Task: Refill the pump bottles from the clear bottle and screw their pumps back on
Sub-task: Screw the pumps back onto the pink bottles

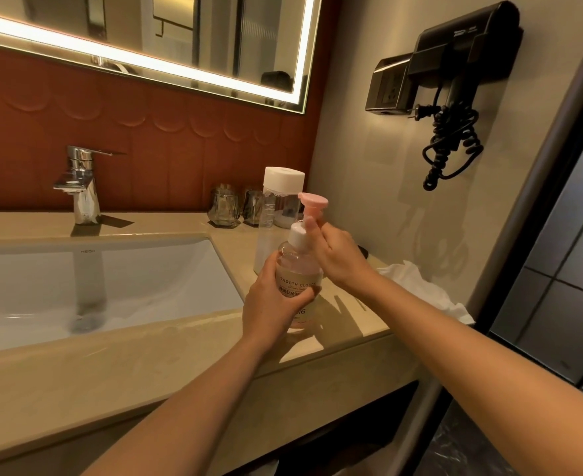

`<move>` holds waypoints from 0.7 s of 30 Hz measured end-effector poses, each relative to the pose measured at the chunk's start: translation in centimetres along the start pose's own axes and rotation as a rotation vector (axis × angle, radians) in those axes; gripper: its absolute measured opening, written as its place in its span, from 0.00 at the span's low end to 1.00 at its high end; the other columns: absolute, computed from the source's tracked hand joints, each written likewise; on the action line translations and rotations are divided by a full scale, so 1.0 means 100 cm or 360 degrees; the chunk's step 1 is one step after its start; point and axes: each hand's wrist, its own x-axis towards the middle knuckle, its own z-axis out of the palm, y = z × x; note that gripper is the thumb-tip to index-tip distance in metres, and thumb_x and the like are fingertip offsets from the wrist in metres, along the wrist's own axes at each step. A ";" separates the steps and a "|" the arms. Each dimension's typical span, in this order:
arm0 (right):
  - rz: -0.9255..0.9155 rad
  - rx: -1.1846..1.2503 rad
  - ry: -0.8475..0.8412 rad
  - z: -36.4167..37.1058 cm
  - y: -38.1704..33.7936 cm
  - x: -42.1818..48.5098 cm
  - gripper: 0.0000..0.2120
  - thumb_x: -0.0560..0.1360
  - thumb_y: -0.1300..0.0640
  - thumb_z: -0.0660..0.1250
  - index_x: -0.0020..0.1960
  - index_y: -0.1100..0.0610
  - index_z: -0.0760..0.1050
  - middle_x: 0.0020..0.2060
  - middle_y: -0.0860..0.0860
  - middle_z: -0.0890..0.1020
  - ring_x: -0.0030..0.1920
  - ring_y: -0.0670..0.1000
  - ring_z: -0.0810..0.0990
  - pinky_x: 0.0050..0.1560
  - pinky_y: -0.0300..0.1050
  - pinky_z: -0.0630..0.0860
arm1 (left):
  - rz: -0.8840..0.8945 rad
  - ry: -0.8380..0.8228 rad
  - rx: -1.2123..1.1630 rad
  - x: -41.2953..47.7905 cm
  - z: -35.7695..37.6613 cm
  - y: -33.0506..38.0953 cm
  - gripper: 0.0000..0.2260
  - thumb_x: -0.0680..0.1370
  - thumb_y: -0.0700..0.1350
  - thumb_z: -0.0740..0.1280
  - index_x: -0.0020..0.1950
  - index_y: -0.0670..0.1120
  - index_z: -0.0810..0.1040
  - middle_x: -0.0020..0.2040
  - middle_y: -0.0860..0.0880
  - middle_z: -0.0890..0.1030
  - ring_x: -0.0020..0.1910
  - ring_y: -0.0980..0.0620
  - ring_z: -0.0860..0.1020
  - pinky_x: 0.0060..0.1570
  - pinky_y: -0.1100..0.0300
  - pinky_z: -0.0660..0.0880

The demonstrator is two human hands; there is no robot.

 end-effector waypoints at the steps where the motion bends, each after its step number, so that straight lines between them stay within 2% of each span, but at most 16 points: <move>1: -0.0055 -0.0122 0.0064 -0.003 0.002 -0.002 0.22 0.78 0.41 0.51 0.51 0.57 0.73 0.48 0.51 0.79 0.47 0.51 0.78 0.45 0.45 0.76 | 0.0002 -0.0007 -0.0001 0.000 0.000 0.000 0.36 0.67 0.59 0.73 0.71 0.56 0.61 0.63 0.53 0.75 0.59 0.51 0.75 0.47 0.65 0.71; 3: -0.0113 -0.0307 0.0205 -0.007 0.003 -0.001 0.23 0.77 0.40 0.55 0.53 0.58 0.75 0.49 0.52 0.81 0.46 0.51 0.78 0.47 0.48 0.77 | -0.0002 -0.0020 0.0003 0.000 -0.001 0.000 0.36 0.67 0.58 0.73 0.71 0.56 0.61 0.64 0.53 0.75 0.59 0.51 0.75 0.49 0.61 0.73; 5: -0.0095 -0.0392 0.0231 -0.008 0.000 0.005 0.24 0.75 0.38 0.57 0.57 0.56 0.73 0.54 0.51 0.80 0.52 0.52 0.78 0.53 0.53 0.75 | -0.0006 -0.0025 0.0005 0.001 -0.001 -0.001 0.36 0.67 0.58 0.73 0.71 0.56 0.61 0.64 0.53 0.75 0.59 0.51 0.75 0.49 0.60 0.74; 7: -0.0054 -0.0268 0.0027 -0.005 -0.005 0.009 0.24 0.77 0.40 0.55 0.66 0.54 0.67 0.62 0.52 0.75 0.60 0.53 0.74 0.60 0.56 0.72 | -0.0004 -0.0019 0.0010 0.001 0.000 -0.001 0.36 0.67 0.57 0.73 0.71 0.56 0.61 0.64 0.53 0.75 0.59 0.51 0.75 0.48 0.63 0.73; 9: 0.0023 0.0080 -0.0145 0.000 -0.008 0.007 0.22 0.79 0.43 0.53 0.68 0.55 0.64 0.62 0.54 0.72 0.62 0.55 0.73 0.63 0.58 0.71 | -0.0009 -0.0007 0.0007 0.000 0.000 -0.002 0.36 0.67 0.57 0.73 0.71 0.56 0.61 0.64 0.53 0.75 0.59 0.52 0.75 0.46 0.66 0.71; 10: 0.0059 0.0190 -0.0144 0.002 -0.009 0.005 0.22 0.79 0.44 0.52 0.66 0.56 0.66 0.59 0.54 0.74 0.59 0.55 0.74 0.61 0.57 0.72 | -0.0012 -0.0004 0.0003 0.000 0.000 -0.002 0.36 0.67 0.57 0.73 0.71 0.56 0.60 0.64 0.53 0.75 0.59 0.52 0.75 0.45 0.68 0.70; 12: 0.0067 0.0100 -0.0030 0.005 -0.010 0.000 0.23 0.79 0.42 0.52 0.59 0.59 0.71 0.52 0.54 0.77 0.53 0.54 0.77 0.57 0.56 0.76 | -0.0010 -0.0002 0.0006 0.001 0.000 -0.002 0.36 0.67 0.57 0.73 0.71 0.56 0.60 0.64 0.53 0.75 0.59 0.52 0.75 0.44 0.70 0.69; 14: -0.0015 -0.0297 0.0101 0.004 -0.009 -0.004 0.25 0.77 0.39 0.50 0.53 0.59 0.73 0.48 0.54 0.80 0.49 0.54 0.78 0.54 0.54 0.76 | -0.0013 -0.0001 0.0006 0.001 0.000 -0.002 0.37 0.67 0.57 0.73 0.72 0.56 0.60 0.65 0.53 0.74 0.60 0.51 0.75 0.46 0.66 0.71; 16: -0.0137 -0.0823 0.0216 0.001 -0.009 -0.007 0.29 0.74 0.35 0.44 0.45 0.57 0.73 0.44 0.53 0.81 0.45 0.52 0.78 0.58 0.53 0.71 | -0.0022 -0.0003 -0.0010 0.000 0.000 -0.001 0.37 0.68 0.55 0.74 0.72 0.56 0.59 0.65 0.53 0.74 0.60 0.50 0.75 0.49 0.61 0.74; 18: -0.0199 -0.1110 0.0254 -0.002 -0.010 -0.004 0.30 0.72 0.33 0.40 0.40 0.55 0.70 0.41 0.52 0.80 0.43 0.51 0.78 0.62 0.53 0.66 | -0.0020 -0.0010 -0.0009 0.000 0.000 -0.001 0.37 0.68 0.55 0.74 0.72 0.56 0.59 0.64 0.52 0.74 0.60 0.50 0.75 0.50 0.59 0.74; 20: -0.0173 -0.1015 0.0193 -0.004 -0.009 0.003 0.30 0.72 0.33 0.43 0.43 0.55 0.71 0.43 0.52 0.81 0.44 0.50 0.77 0.60 0.52 0.68 | -0.0019 -0.0017 -0.0006 0.000 -0.001 0.000 0.37 0.68 0.55 0.74 0.72 0.56 0.59 0.65 0.52 0.74 0.60 0.49 0.75 0.51 0.58 0.75; 21: -0.0118 -0.0784 0.0094 -0.004 -0.008 0.005 0.29 0.73 0.33 0.46 0.47 0.56 0.72 0.46 0.53 0.80 0.46 0.51 0.78 0.59 0.52 0.70 | -0.0019 -0.0019 -0.0009 0.000 -0.001 0.000 0.37 0.68 0.56 0.74 0.72 0.56 0.59 0.65 0.52 0.74 0.60 0.49 0.75 0.52 0.58 0.74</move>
